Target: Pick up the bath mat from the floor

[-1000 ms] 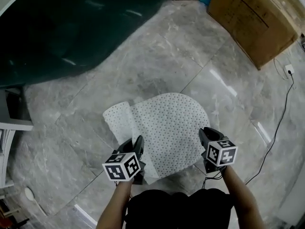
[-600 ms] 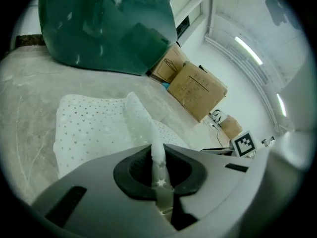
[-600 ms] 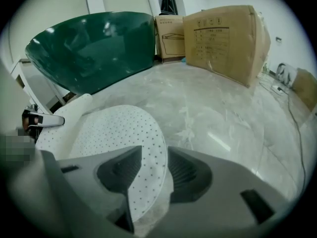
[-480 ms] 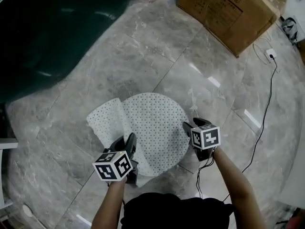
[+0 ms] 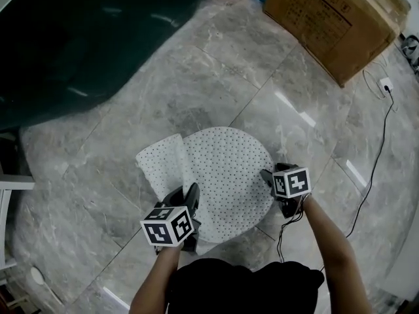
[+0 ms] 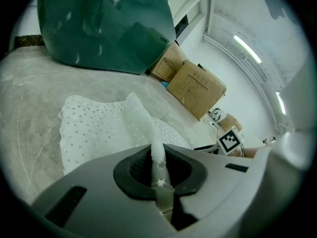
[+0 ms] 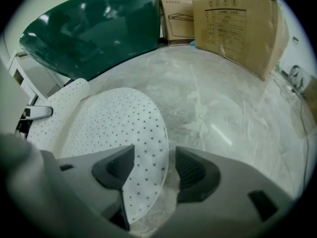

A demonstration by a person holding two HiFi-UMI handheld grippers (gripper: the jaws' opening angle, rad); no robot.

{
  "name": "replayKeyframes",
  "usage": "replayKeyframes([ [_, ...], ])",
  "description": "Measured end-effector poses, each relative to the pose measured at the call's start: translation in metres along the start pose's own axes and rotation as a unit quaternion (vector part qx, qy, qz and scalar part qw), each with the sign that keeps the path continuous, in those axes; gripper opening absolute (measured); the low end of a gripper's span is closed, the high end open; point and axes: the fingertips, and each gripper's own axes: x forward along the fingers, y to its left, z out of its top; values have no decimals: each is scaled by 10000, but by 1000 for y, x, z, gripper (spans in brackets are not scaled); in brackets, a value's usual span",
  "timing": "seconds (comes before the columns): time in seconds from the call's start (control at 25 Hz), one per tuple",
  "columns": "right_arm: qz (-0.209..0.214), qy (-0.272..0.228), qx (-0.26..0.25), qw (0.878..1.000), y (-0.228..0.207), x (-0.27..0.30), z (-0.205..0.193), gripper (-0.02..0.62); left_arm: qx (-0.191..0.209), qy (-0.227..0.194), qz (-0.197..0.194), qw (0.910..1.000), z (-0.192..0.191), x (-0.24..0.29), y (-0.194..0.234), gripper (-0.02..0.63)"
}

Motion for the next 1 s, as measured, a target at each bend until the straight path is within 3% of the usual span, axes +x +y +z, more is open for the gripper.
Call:
replayKeyframes([
  [0.16, 44, 158, -296, 9994, 11, 1, -1, 245, -190, -56, 79, 9998, 0, -10, 13, 23],
  [0.36, 148, 260, -202, 9993, 21, 2, -3, 245, -449, -156, 182, 9987, 1, -22, 28, 25],
  [0.64, 971, 406, -354, 9938, 83, 6, -5, 245, -508, -235, 216, 9982, 3, -35, 43, 25],
  [1.0, 1557, 419, -947, 9824, 159, -1, -3, 239, -539, -341, 317, 9975, -3, -65, 64, 25],
])
